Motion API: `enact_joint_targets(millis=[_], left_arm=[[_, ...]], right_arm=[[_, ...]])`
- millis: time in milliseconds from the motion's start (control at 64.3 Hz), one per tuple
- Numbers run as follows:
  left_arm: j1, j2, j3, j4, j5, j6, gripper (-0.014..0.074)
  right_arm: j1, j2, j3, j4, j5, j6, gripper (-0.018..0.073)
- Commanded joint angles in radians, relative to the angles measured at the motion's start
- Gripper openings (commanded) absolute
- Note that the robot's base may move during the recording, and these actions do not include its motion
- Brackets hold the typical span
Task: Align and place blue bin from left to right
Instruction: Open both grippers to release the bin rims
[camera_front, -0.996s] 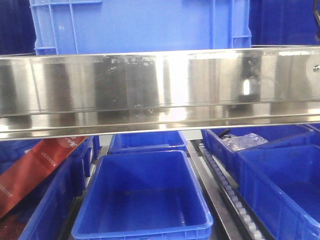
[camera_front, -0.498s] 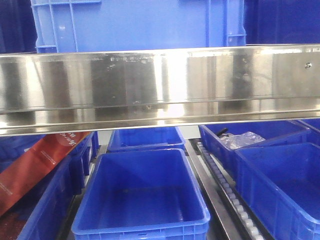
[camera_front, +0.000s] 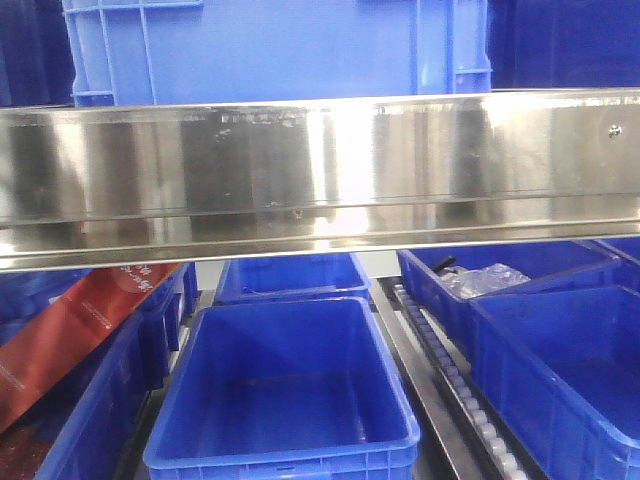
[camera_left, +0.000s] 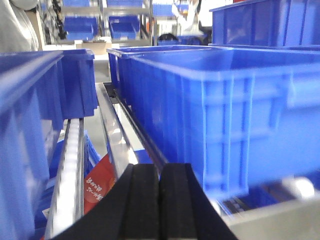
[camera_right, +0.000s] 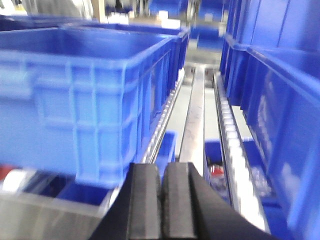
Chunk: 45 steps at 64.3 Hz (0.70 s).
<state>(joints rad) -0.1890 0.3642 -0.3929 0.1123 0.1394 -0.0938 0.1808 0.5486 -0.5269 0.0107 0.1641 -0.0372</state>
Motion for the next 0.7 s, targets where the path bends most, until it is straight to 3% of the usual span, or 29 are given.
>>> enact_joint_targets(millis=[0, 218, 685], left_arm=[[-0.003, -0.063, 0.064, 0.006, -0.055, 0.003, -0.0111], [-0.003, -0.144, 0.134, 0.006, -0.056, 0.003, -0.0111], [-0.003, -0.150, 0.134, 0.006, -0.058, 0.003, -0.0111]], right_arm=[[-0.002, -0.117, 0.120, -0.011, -0.095, -0.010, -0.0069], [-0.002, -0.294, 0.289, -0.011, -0.196, -0.010, -0.0069], [-0.002, -0.301, 0.290, -0.011, -0.207, -0.010, -0.0069]])
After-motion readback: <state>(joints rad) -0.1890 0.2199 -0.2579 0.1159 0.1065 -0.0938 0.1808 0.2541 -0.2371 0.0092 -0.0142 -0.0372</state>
